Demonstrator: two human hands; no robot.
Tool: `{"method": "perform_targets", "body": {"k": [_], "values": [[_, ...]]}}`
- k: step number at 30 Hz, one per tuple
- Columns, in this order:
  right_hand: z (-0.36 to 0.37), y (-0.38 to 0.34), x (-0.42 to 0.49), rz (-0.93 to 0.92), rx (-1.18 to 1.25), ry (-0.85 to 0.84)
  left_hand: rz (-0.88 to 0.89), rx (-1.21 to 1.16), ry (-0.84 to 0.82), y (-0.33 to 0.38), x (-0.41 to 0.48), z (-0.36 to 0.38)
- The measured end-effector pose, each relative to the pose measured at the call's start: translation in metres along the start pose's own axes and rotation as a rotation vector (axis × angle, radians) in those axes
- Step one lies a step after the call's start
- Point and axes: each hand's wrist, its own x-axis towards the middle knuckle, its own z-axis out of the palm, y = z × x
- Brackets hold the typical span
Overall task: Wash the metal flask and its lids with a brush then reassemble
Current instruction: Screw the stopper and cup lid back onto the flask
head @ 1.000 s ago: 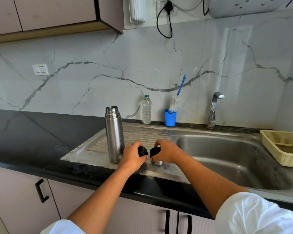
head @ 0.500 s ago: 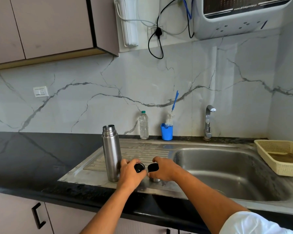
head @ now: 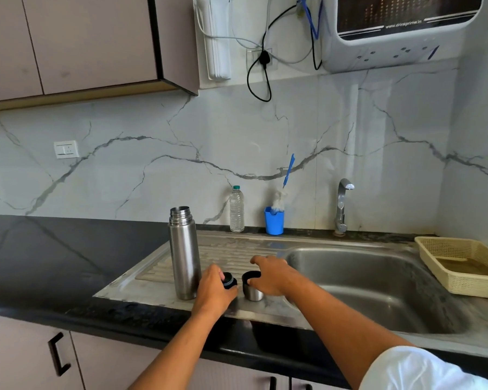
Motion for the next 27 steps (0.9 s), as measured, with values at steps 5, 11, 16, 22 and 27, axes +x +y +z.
{"method": "perform_targets", "body": {"k": [5,11,16,22,27], "values": [[-0.005,-0.003,0.010,-0.023,0.000,0.020,0.042,0.013,-0.019,0.001,-0.005,-0.007],[-0.016,-0.012,0.031,-0.114,0.013,0.099,0.233,0.054,0.685,0.011,-0.006,-0.036],[-0.028,-0.026,0.055,-0.249,0.130,0.111,-0.192,-0.037,0.537,0.004,0.035,-0.062],[-0.047,-0.051,0.093,-0.452,0.446,0.007,-0.149,-0.190,0.381,-0.002,0.074,-0.075],[-0.065,-0.060,0.121,-0.491,0.644,-0.116,-0.153,-0.208,0.368,0.003,0.096,-0.078]]}}
